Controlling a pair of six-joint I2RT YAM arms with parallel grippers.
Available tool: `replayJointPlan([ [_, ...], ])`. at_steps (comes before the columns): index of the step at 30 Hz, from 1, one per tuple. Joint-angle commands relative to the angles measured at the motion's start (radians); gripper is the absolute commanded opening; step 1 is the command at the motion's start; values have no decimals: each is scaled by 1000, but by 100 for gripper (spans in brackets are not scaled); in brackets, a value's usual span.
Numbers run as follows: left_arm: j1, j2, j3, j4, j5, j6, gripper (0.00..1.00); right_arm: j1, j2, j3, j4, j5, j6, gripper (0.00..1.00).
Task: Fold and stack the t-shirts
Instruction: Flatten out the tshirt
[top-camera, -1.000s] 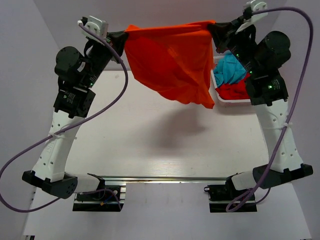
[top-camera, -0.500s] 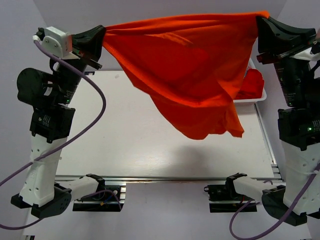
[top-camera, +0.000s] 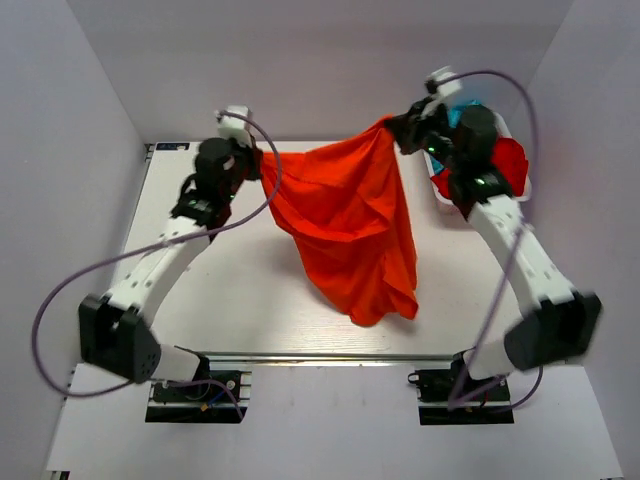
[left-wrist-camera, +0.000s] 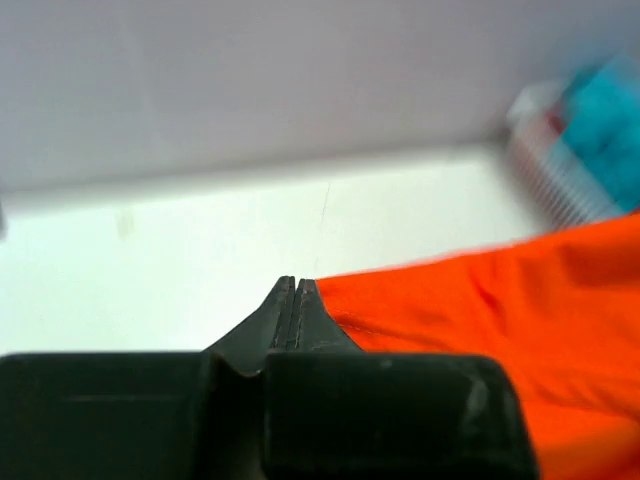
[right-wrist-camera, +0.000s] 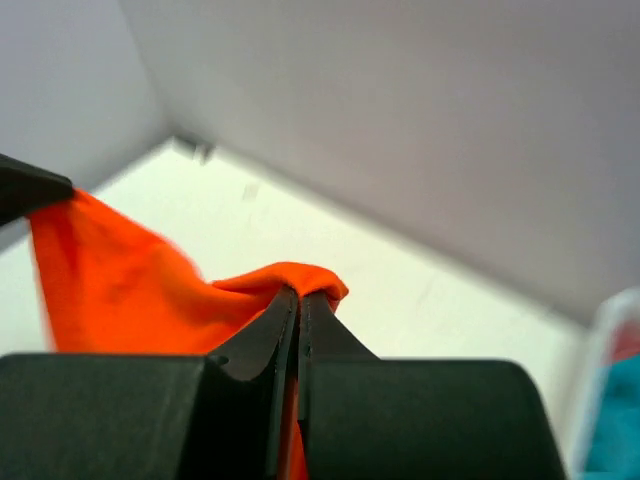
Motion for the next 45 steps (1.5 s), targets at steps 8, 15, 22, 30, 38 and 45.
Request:
replayJointPlan([
  [8,60,369,-74,-1,-77,-143,0,21,703,303,-160,-153,88,0],
  [15,101,561,168,-191,-45,-155,93,50,826,522,-329,-54,32,90],
  [22,81,536,230,-235,81,-54,100,40,642,423,-409,95,69,90],
  [30,-87,594,333,-359,248,152,100,31,253,-39,-423,446,199,90],
  [38,-317,630,259,-273,200,308,100,-5,-16,-340,-472,704,403,90],
  [45,-385,699,245,-244,67,327,100,-26,-140,-396,-587,678,522,90],
])
